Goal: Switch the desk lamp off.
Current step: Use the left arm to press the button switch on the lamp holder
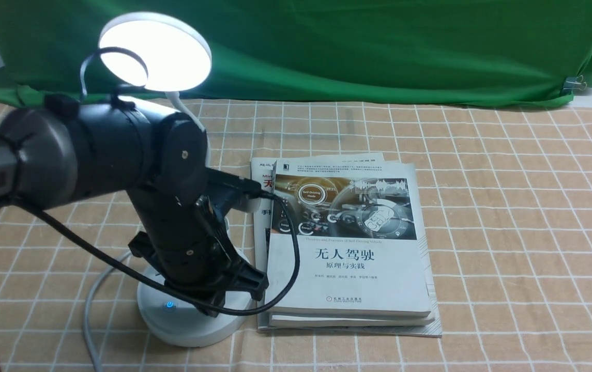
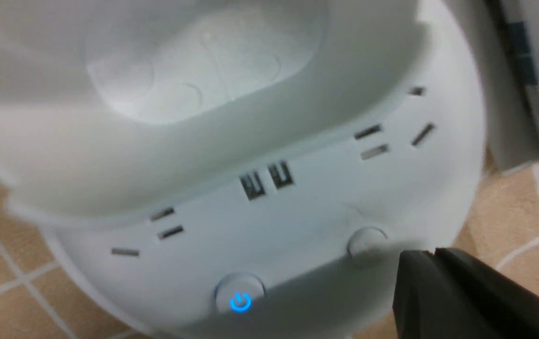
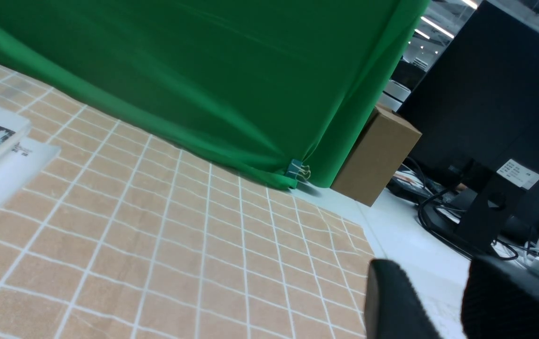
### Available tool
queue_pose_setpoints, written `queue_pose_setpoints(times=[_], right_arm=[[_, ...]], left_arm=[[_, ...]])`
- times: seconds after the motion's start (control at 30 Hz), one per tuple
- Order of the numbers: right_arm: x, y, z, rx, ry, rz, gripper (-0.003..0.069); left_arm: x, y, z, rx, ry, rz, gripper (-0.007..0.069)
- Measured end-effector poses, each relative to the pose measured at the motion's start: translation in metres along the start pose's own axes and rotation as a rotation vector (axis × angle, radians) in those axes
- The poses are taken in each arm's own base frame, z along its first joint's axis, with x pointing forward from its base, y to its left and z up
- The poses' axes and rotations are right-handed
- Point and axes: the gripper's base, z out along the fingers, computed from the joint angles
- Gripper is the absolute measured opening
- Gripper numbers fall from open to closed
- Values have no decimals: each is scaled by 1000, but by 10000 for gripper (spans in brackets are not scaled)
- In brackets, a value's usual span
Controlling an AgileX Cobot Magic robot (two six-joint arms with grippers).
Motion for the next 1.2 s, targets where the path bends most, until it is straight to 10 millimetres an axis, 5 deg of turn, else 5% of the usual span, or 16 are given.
queue_pose_setpoints(times=[0.43,0.8,1.2], right_arm=[[0,0,0,0,0,0,242],[0,0,0,0,0,0,242],[0,0,0,0,0,0,242]], left_arm=[[-1,1,8,-8,42,6,6],[7,-3,-38,-20,-78,20,6],[5,0,-20,-23,-37,16,6]])
